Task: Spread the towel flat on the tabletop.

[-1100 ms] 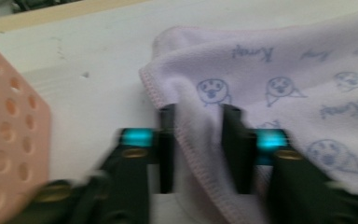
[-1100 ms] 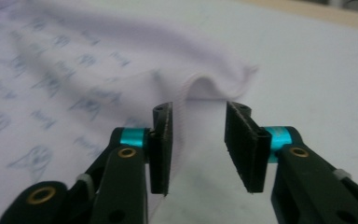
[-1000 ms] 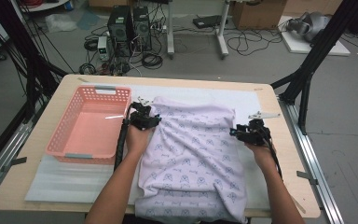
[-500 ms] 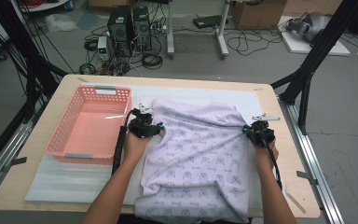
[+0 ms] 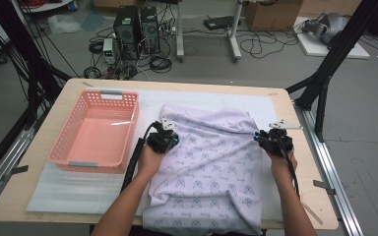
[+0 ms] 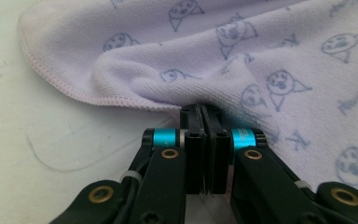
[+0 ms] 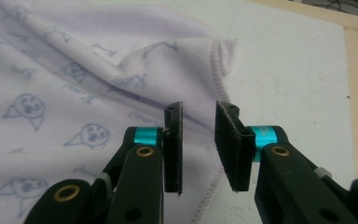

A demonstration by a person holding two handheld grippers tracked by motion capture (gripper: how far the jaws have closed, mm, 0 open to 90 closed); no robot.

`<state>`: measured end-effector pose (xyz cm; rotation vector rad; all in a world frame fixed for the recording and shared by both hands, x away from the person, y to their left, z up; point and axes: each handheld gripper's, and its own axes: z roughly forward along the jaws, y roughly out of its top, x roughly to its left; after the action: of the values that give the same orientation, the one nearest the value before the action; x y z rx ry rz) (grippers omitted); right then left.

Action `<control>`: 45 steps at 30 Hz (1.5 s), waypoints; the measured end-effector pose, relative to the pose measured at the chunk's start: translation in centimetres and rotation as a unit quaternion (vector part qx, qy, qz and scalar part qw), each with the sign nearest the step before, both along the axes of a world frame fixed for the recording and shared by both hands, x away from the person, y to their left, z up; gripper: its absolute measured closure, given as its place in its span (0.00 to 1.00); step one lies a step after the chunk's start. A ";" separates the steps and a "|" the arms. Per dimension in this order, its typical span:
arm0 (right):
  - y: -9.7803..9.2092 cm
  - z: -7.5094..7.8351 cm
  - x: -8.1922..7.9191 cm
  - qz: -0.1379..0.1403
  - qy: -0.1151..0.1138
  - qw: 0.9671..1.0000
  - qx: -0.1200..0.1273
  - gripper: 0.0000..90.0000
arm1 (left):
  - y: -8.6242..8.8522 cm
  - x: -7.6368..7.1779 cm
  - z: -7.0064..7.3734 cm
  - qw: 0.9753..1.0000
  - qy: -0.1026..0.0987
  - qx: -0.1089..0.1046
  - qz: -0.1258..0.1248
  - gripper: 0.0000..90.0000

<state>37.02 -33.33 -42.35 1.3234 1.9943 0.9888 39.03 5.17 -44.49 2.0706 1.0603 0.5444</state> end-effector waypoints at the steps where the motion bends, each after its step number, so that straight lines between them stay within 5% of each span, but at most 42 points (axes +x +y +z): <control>1: 0.1 0.0 -0.1 0.004 -0.001 1.000 0.001 0.80 | 0.2 0.1 0.0 1.000 -0.003 0.000 0.012 0.98; 5: 0.1 0.0 -0.7 0.013 -0.002 1.000 0.005 0.80 | 2.3 0.9 0.2 0.997 -0.014 0.007 0.081 0.98; 7: 0.0 -0.1 -0.8 0.013 -0.003 1.000 0.003 0.81 | 3.4 1.1 0.5 0.993 -0.027 0.015 0.116 0.98; 10: -0.3 -0.4 -0.9 0.013 0.008 1.000 0.011 0.79 | 3.7 1.2 0.5 0.991 -0.029 0.015 0.133 0.96; 13: -0.3 -1.0 -1.2 0.041 0.033 0.998 0.032 0.67 | 3.5 0.9 0.5 0.993 -0.008 -0.002 0.117 0.70; 17: 0.2 -1.7 -1.8 0.093 0.069 0.992 0.058 0.60 | 3.2 -0.7 1.2 0.997 -0.010 -0.028 0.072 0.61; 20: 0.8 -2.3 -2.4 0.102 0.082 0.991 0.026 0.61 | 3.3 -2.0 1.2 0.998 0.001 -0.032 0.050 0.60; 25: 1.2 -2.2 -2.8 0.085 0.068 0.994 -0.011 0.65 | 3.9 -3.3 0.2 0.998 0.040 -0.036 0.029 0.56; 27: 1.3 -1.9 -3.0 0.066 0.075 0.995 -0.017 0.59 | 4.0 -3.9 -0.1 0.999 0.028 -0.037 0.017 0.54; 31: 1.0 -1.7 -4.0 0.085 0.093 0.992 -0.007 0.50 | 4.1 -5.0 -0.3 0.999 0.019 -0.039 0.007 0.52; 33: 0.8 -1.7 -4.6 0.095 0.100 0.990 -0.002 0.43 | 4.2 -5.6 -0.6 1.000 -0.001 -0.029 0.001 0.54; 34: 0.7 -1.7 -4.9 0.091 0.106 0.990 0.001 0.44 | 4.2 -5.8 -0.6 0.999 -0.007 -0.031 -0.001 0.60; 36: 0.6 -2.0 -5.2 0.089 0.099 0.991 -0.007 0.56 | 4.2 -5.7 -0.5 1.000 -0.010 -0.023 -0.002 0.95; 37: 0.4 -2.0 -5.2 0.094 0.093 0.991 -0.004 0.81 | 4.2 -5.4 -0.4 1.000 -0.007 -0.024 0.004 0.97; 38: 0.2 -1.9 -5.0 0.106 0.093 0.990 0.011 0.95 | 4.2 -5.2 -0.4 1.000 -0.012 -0.018 0.015 0.97; 40: 0.0 -2.1 -4.5 0.099 0.088 0.991 0.018 0.96 | 4.5 -4.4 -0.4 0.998 -0.020 -0.029 0.045 0.98; 42: 0.1 -2.1 -3.8 0.088 0.066 0.994 -0.001 0.97 | 4.6 -3.3 -0.3 0.997 -0.022 -0.028 0.063 0.98; 45: 0.3 -2.0 -2.4 0.066 0.034 0.997 -0.007 0.97 | 3.5 -2.4 0.1 0.996 -0.045 -0.008 0.073 0.98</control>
<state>34.63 -33.03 -44.39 1.2466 2.1582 1.0004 36.59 8.72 -44.41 1.9457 1.1649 0.6927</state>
